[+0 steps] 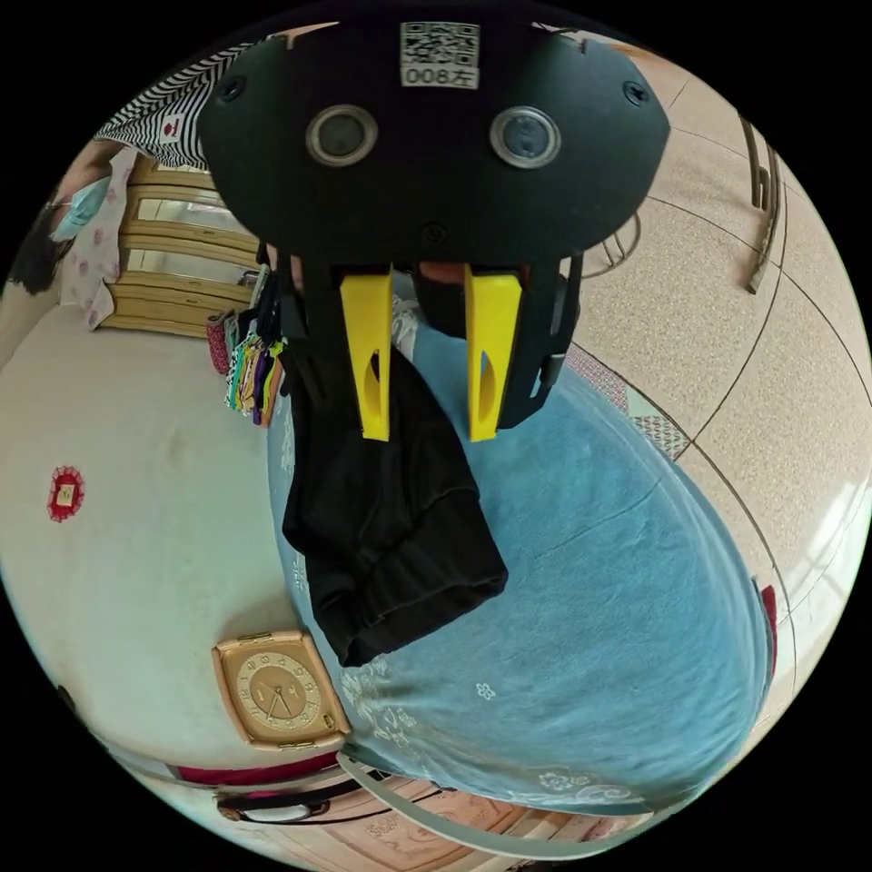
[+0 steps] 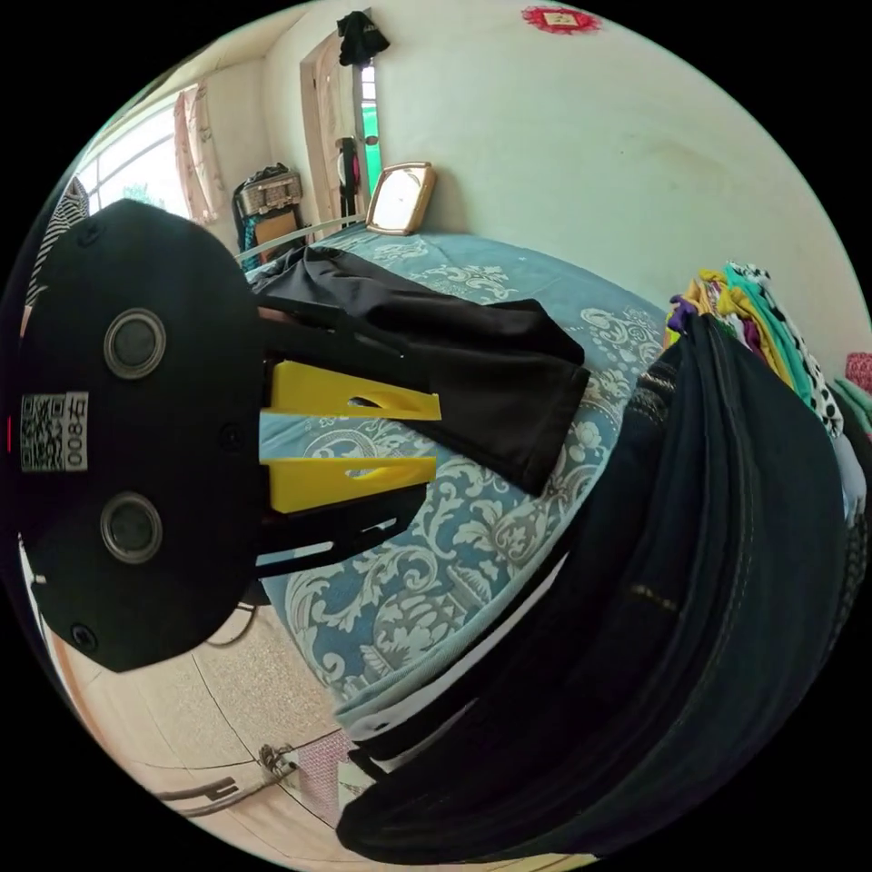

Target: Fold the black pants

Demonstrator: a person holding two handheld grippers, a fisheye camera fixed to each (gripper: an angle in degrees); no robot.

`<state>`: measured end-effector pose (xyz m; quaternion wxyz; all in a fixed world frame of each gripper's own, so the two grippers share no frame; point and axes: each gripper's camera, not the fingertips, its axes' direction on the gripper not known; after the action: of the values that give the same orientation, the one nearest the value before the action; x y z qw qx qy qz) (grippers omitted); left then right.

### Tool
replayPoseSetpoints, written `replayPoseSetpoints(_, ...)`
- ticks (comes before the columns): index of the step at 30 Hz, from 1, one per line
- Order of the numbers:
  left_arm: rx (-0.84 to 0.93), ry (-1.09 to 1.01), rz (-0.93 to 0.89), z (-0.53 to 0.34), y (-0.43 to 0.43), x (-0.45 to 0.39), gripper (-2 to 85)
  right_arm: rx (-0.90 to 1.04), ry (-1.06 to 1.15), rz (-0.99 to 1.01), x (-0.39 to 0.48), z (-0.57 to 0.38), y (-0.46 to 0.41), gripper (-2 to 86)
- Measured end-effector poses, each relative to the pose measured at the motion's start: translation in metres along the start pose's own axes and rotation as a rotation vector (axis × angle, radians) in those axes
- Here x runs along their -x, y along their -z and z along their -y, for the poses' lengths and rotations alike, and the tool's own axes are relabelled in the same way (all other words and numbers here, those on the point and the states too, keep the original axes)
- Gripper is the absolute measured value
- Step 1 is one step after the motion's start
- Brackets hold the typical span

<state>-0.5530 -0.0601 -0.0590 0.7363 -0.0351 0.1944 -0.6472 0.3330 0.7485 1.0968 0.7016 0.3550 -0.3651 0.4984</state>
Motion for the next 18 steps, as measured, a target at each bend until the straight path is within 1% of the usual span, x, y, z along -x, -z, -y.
replayPoseSetpoints(1, 0.019, 0.008, -0.002, -0.003, -0.008, 0.002, 12.0, -0.015, -0.026, 0.001, -0.014, 0.001, 0.003, 7.4)
replayPoseSetpoints(4, -0.003, 0.016, 0.014, -0.013, -0.015, 0.003, 11.9, -0.042, -0.061, 0.006, -0.039, 0.005, 0.008, 7.8)
replayPoseSetpoints(10, -0.014, 0.033, -0.006, -0.037, -0.015, 0.011, 11.5, -0.04, -0.071, -0.007, -0.061, 0.019, -0.002, 8.1)
replayPoseSetpoints(13, -0.022, 0.044, -0.007, -0.046, -0.016, 0.013, 10.1, -0.005, -0.068, -0.018, -0.068, 0.025, -0.012, 7.2)
replayPoseSetpoints(18, -0.004, 0.079, -0.002, -0.052, -0.017, 0.019, 6.1, -0.003, -0.077, -0.057, -0.085, 0.028, -0.011, 4.6)
